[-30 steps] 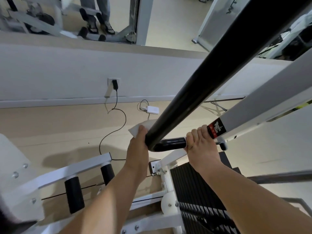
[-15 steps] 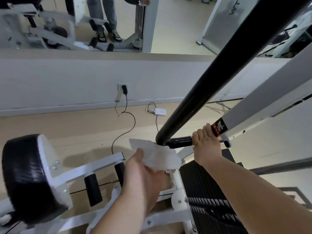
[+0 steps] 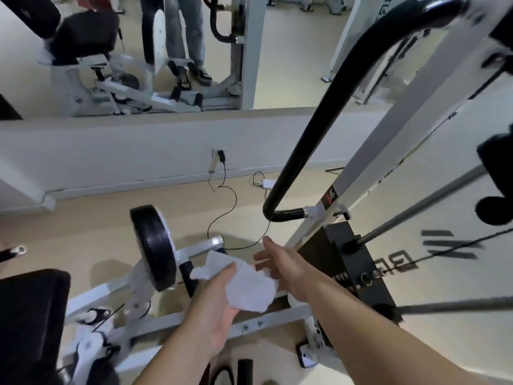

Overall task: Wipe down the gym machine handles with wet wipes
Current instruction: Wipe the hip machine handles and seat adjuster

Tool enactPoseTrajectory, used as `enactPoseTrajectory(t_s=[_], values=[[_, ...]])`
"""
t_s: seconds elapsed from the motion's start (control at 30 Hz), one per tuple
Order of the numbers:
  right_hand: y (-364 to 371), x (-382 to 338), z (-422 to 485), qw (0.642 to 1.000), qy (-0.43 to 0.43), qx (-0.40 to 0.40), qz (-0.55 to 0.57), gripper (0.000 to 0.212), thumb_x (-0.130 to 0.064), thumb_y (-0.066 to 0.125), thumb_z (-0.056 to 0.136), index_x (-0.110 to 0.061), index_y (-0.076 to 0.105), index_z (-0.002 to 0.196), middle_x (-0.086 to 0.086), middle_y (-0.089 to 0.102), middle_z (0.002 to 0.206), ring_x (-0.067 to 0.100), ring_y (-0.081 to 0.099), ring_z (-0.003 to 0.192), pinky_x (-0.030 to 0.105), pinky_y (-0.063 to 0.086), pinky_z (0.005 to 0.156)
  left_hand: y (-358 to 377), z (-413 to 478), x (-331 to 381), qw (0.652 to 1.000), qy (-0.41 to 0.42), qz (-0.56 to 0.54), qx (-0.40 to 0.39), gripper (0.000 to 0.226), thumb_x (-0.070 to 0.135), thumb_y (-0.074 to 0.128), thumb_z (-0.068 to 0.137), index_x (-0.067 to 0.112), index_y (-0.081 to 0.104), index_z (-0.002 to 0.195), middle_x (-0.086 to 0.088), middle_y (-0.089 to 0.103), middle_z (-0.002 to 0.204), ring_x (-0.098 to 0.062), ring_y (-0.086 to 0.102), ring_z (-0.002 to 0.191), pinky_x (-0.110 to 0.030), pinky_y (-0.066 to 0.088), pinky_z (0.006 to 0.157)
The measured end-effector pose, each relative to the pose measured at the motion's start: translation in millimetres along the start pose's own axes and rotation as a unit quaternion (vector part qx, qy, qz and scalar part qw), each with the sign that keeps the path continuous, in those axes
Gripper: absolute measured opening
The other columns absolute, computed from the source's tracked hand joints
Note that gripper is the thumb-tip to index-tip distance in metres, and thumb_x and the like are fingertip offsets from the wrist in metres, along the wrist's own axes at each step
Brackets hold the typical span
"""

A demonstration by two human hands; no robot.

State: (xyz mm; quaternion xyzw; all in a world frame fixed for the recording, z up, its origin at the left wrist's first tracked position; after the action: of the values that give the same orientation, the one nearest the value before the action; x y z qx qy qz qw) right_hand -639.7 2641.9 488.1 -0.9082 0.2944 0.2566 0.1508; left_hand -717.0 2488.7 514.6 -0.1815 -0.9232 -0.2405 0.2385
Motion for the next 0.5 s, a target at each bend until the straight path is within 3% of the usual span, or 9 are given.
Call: enactPoseTrajectory(t_s=[0.1, 0.17, 0.23, 0.3, 0.37, 0.43, 0.5], values=[[25, 18, -53, 0.997, -0.013, -0.077, 0.020, 0.053, -0.075, 0.068, 0.074, -0.025, 0.081, 0.083, 0.003, 0.076, 0.099, 0.028, 0.069, 0.100, 0.043, 0.051, 0.094, -10, -39, -21, 0.999, -0.006, 0.034, 0.034, 0.041, 0.038, 0.069, 0.096, 0.022, 0.060, 0.133, -0.003, 0.076, 0.118, -0.025, 0.072, 0.109, -0.044, 0.059, 0.085], [42, 31, -82, 0.994, -0.014, -0.108, 0.007, 0.071, -0.075, 0.078, 0.065, -0.019, 0.077, 0.108, 0.003, 0.077, 0.110, 0.027, 0.072, 0.105, 0.045, 0.054, 0.099, -12, -66, -30, 0.998, -0.007, 0.052, 0.032, 0.039, 0.037, 0.069, 0.096, 0.023, 0.061, 0.131, -0.003, 0.077, 0.116, -0.025, 0.073, 0.107, -0.041, 0.060, 0.077], [52, 43, -111, 0.994, -0.048, -0.103, -0.001, 0.071, -0.068, 0.080, 0.072, -0.012, 0.074, 0.115, 0.005, 0.080, 0.105, 0.025, 0.077, 0.097, 0.044, 0.059, 0.093, -17, -95, -36, 0.995, 0.015, 0.085, 0.039, 0.034, 0.034, 0.068, 0.097, 0.021, 0.062, 0.128, -0.003, 0.078, 0.110, -0.025, 0.074, 0.103, -0.044, 0.062, 0.080], [53, 55, -140, 0.990, -0.106, -0.082, -0.035, 0.057, -0.064, 0.074, 0.081, -0.010, 0.075, 0.099, 0.001, 0.080, 0.090, 0.018, 0.077, 0.080, 0.039, 0.062, 0.078, -25, -124, -47, 0.990, 0.036, 0.118, 0.062, 0.033, 0.035, 0.070, 0.095, 0.020, 0.064, 0.123, -0.003, 0.080, 0.105, -0.026, 0.075, 0.100, -0.050, 0.060, 0.091], [54, 70, -169, 0.981, -0.158, -0.097, -0.056, 0.051, -0.064, 0.069, 0.087, -0.013, 0.068, 0.084, 0.003, 0.069, 0.074, 0.015, 0.062, 0.060, 0.033, 0.051, 0.058, -32, -156, -61, 0.988, 0.055, 0.133, 0.064, 0.033, 0.036, 0.071, 0.093, 0.019, 0.066, 0.121, -0.002, 0.080, 0.102, -0.025, 0.076, 0.098, -0.051, 0.058, 0.095], [57, 94, -194, 0.975, -0.174, -0.131, -0.052, 0.064, -0.068, 0.071, 0.083, -0.004, 0.069, 0.088, 0.020, 0.069, 0.083, 0.022, 0.061, 0.069, 0.034, 0.047, 0.068, -39, -188, -77, 0.988, 0.064, 0.132, 0.053, 0.025, 0.031, 0.070, 0.097, 0.018, 0.066, 0.118, -0.001, 0.080, 0.099, -0.022, 0.076, 0.096, -0.048, 0.059, 0.094], [65, 121, -222, 0.967, -0.170, -0.181, -0.052, 0.074, -0.068, 0.077, 0.079, 0.002, 0.072, 0.103, 0.029, 0.071, 0.110, 0.030, 0.068, 0.094, 0.041, 0.048, 0.094, -53, -225, -93, 0.985, 0.069, 0.147, 0.049, 0.019, 0.026, 0.069, 0.098, 0.019, 0.066, 0.115, 0.001, 0.080, 0.095, -0.020, 0.077, 0.093, -0.045, 0.061, 0.091]])
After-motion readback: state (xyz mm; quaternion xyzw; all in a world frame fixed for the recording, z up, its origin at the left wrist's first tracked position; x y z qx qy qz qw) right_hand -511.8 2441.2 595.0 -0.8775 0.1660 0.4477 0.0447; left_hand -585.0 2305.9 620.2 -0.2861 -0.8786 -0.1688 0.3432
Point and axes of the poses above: each hand's wrist, its own z-axis towards the middle knuckle, its own y-axis out of the palm, x = y × z, the point moved 5 cm from there along z, towards the middle knuckle
